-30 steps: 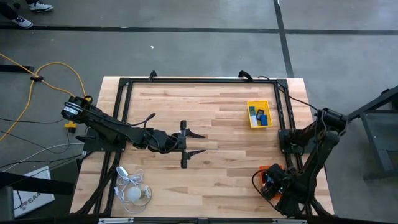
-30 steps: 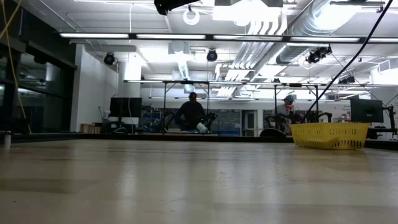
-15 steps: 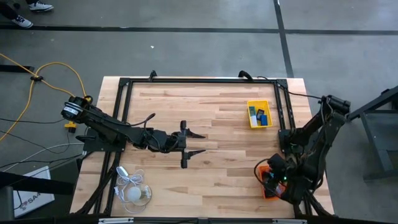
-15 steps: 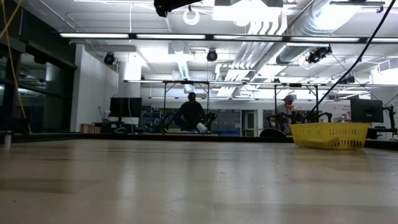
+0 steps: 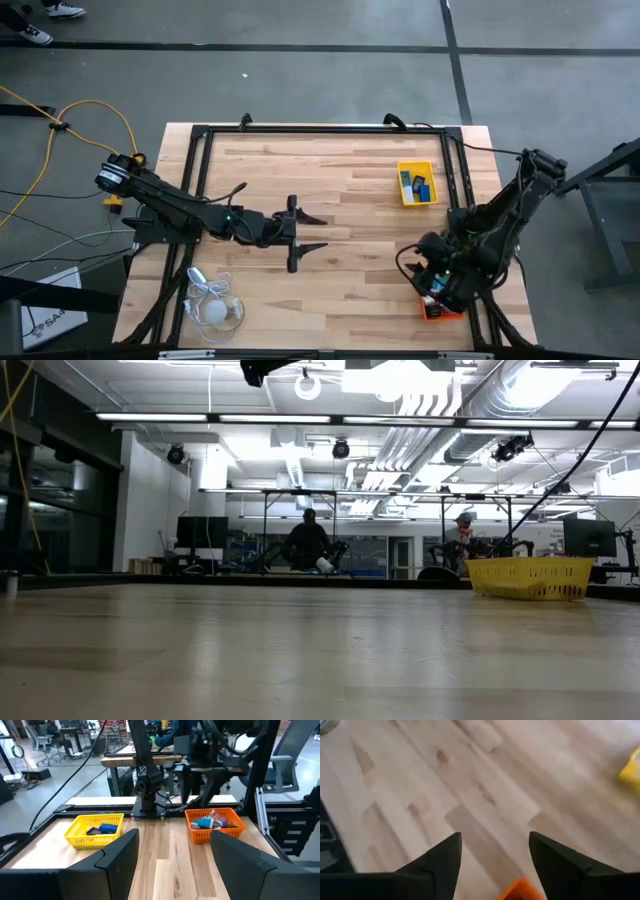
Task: Pick & Place Office items
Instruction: Return to Home position
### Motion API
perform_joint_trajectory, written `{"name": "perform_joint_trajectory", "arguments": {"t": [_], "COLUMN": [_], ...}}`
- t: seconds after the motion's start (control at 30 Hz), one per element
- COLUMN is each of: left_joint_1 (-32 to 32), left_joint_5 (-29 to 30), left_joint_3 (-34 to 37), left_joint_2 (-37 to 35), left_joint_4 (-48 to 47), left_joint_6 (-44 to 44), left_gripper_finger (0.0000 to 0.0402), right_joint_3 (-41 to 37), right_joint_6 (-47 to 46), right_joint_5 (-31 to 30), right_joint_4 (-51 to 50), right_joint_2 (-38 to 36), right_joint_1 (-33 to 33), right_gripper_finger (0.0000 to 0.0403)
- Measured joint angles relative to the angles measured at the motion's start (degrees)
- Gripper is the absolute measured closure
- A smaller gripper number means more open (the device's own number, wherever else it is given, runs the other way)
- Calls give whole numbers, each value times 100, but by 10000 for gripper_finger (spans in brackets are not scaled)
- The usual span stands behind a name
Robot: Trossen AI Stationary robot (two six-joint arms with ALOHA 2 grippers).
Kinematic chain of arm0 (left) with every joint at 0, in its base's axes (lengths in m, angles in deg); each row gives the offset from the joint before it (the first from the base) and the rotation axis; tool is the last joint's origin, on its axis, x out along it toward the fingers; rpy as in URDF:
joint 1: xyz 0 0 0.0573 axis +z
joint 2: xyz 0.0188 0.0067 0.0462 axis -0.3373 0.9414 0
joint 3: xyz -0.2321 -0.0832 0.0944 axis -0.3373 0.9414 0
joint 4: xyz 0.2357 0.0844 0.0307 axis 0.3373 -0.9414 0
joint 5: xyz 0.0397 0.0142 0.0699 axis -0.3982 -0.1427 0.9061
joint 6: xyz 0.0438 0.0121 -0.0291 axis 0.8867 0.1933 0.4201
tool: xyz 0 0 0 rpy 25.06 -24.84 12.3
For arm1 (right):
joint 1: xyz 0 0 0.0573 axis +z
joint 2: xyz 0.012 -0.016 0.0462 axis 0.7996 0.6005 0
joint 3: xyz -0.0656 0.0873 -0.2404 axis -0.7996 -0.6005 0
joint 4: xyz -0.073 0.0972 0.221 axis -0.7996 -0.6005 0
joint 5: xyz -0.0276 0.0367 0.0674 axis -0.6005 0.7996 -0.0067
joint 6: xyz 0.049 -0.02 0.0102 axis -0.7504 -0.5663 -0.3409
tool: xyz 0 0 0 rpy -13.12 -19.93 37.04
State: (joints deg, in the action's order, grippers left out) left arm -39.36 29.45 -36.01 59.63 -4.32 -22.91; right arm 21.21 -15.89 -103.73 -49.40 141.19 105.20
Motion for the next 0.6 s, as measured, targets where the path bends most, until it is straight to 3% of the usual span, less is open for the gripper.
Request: {"name": "perform_joint_trajectory", "arguments": {"t": [0.17, 0.6], "left_joint_1": [-12, 477], "left_joint_5": [0, 1], "left_joint_3": [0, 0], "left_joint_2": [-11, -70], "left_joint_4": [-8, -352], "left_joint_6": [139, -284], "left_gripper_finger": [162, 162], "right_joint_3": [-1, -9], "right_joint_6": [611, 1560], "right_joint_5": [-479, -990], "right_joint_4": [-24, -48], "right_joint_2": [-13, -465], "right_joint_1": [-250, -813], "right_gripper_finger": [184, 184]}}
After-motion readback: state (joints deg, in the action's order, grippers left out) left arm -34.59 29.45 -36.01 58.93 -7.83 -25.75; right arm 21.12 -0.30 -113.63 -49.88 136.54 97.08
